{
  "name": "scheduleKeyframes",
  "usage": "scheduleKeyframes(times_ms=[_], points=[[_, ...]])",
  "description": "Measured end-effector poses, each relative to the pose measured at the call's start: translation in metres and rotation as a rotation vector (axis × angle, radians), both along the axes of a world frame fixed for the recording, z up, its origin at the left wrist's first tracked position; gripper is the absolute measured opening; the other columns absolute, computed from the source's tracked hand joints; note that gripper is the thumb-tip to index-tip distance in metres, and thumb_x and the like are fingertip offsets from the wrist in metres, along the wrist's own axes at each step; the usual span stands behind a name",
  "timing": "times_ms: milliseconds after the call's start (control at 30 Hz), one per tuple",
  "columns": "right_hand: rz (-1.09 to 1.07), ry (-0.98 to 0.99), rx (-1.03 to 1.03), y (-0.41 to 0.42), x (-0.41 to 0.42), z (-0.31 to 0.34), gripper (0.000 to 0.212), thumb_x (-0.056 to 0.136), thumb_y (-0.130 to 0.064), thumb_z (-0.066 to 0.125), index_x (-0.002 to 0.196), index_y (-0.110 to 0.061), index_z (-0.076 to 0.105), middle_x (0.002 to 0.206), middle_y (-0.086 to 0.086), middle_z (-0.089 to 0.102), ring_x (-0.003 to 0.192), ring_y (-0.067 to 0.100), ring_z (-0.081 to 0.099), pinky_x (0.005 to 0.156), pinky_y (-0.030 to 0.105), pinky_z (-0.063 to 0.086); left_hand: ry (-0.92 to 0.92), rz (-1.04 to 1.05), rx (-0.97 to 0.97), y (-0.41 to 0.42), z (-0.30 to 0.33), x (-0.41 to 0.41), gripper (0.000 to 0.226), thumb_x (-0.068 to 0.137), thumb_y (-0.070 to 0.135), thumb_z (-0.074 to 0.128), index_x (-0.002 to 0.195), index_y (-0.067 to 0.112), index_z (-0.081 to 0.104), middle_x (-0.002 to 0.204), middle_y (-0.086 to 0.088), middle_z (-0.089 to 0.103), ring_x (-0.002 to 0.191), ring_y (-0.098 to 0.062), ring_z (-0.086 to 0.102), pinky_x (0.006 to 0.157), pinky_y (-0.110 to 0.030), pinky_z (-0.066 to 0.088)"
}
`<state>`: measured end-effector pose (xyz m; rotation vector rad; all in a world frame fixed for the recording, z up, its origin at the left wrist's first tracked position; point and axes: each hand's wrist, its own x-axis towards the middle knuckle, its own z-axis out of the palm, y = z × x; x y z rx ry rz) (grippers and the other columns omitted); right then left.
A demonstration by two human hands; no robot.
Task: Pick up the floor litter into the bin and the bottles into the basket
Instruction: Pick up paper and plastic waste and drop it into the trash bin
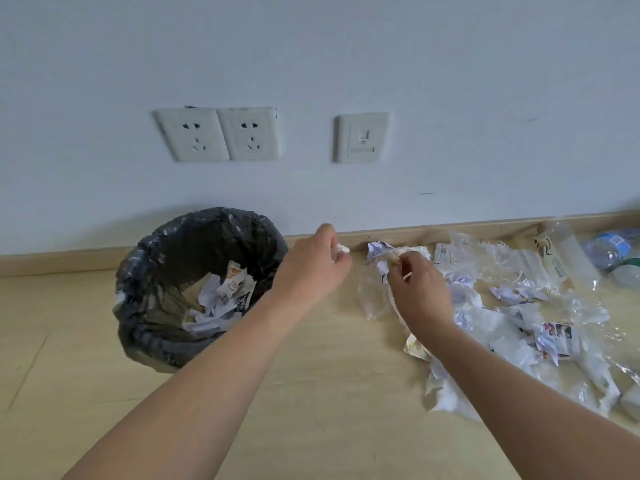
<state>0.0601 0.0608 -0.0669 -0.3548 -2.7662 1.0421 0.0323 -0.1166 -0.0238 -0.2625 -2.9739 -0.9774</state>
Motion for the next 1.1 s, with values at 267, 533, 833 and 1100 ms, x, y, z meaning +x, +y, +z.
scheduleKeyframes(times_ms=[267, 533, 833, 1100], points=[[0.451, 0.041, 0.06, -0.134, -0.038, 0.073, 0.023, 0.096, -0.035, 0.048, 0.104, -0.02, 0.063, 0.101, -0.004, 0.064, 0.087, 0.017, 0.058, 0.076, 0.032, 0.05, -0.078, 0.347, 0.015, -0.134, 0.029, 0.027, 0.016, 0.091, 0.034, 0.051, 0.088, 0.018, 0.052, 0.073, -0.001, 0.061, 0.059, -0.016, 0.053, 0.059, -0.035, 0.046], [0.502, -0.144, 0.107, -0.14, -0.022, 0.048, 0.039, 0.091, -0.024, 0.05, 0.13, -0.021, 0.054, 0.128, 0.001, 0.053, 0.108, 0.019, 0.056, 0.09, 0.032, 0.048, -0.107, 0.379, -0.251, -0.159, 0.027, 0.034, 0.033, 0.094, 0.015, 0.043, 0.126, 0.011, 0.051, 0.097, -0.002, 0.061, 0.082, -0.019, 0.06, 0.074, -0.04, 0.054], [0.085, -0.488, 0.22, 0.043, 0.054, -0.04, 0.028, 0.089, -0.021, 0.045, 0.113, -0.019, 0.059, 0.115, 0.0, 0.059, 0.099, 0.019, 0.056, 0.083, 0.031, 0.047, -0.186, -0.291, -0.262, 0.025, -0.024, 0.014, 0.017, 0.092, 0.017, 0.041, 0.094, 0.02, 0.057, 0.092, -0.001, 0.064, 0.081, -0.024, 0.059, 0.07, -0.036, 0.05], [0.058, -0.682, 0.317, 0.087, 0.093, -0.103, 0.039, 0.089, -0.024, 0.049, 0.128, -0.021, 0.046, 0.127, 0.001, 0.049, 0.119, 0.022, 0.047, 0.091, 0.03, 0.041, -0.477, -0.422, -0.284, 0.113, -0.13, 0.034, 0.02, 0.088, 0.027, 0.049, 0.095, 0.016, 0.064, 0.096, -0.003, 0.066, 0.092, -0.027, 0.062, 0.073, -0.032, 0.049]])
